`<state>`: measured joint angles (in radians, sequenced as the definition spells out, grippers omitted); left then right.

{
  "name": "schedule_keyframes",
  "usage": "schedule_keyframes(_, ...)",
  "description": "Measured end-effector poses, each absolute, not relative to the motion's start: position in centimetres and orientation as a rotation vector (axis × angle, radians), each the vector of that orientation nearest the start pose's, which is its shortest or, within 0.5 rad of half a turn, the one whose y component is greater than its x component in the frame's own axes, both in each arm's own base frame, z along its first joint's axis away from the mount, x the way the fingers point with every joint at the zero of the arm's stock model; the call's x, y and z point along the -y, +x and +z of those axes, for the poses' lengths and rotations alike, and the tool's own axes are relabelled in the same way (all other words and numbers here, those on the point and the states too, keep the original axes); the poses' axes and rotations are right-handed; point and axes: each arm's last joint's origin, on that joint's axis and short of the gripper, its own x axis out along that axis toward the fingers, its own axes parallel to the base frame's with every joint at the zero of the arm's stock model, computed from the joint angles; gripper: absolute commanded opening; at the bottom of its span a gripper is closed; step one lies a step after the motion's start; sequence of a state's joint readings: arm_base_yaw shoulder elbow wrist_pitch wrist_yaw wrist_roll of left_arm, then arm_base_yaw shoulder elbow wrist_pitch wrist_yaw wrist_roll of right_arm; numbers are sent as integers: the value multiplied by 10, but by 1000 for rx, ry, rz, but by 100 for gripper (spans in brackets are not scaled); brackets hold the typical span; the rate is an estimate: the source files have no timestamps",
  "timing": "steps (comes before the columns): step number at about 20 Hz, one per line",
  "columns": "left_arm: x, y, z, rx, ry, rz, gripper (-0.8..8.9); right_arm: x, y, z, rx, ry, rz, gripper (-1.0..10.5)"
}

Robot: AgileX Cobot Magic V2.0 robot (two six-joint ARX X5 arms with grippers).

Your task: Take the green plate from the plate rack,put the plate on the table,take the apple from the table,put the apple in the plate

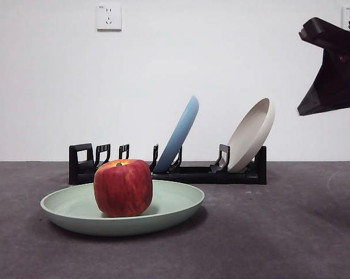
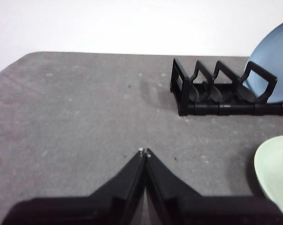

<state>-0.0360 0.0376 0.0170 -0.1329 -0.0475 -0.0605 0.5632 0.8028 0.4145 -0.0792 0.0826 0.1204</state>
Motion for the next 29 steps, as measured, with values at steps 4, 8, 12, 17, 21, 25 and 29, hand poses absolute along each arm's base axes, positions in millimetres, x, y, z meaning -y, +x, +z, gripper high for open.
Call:
schedule_keyframes(4,1,95,151,-174,-60,17,-1,-90,147,213,-475,-34,444,-16)
schedule_keyframes(8,1,95,151,-175,-61,15,-1,-90,147,213,-475,-34,443,-16)
schedule_keyframes(12,1,95,151,-175,-61,15,-1,-90,147,213,-475,-34,444,-16)
schedule_keyframes(17,1,95,151,-175,-61,15,-1,-90,147,213,-475,-34,444,-16)
schedule_keyframes(21,1,95,151,-175,-61,15,-1,-90,147,213,-475,-34,444,-16)
schedule_keyframes(25,1,95,151,-175,-61,15,-1,-72,135,222,-440,-77,382,-16)
schedule_keyframes(29,1,95,151,-175,-61,15,-1,-30,111,238,-327,-63,186,-16)
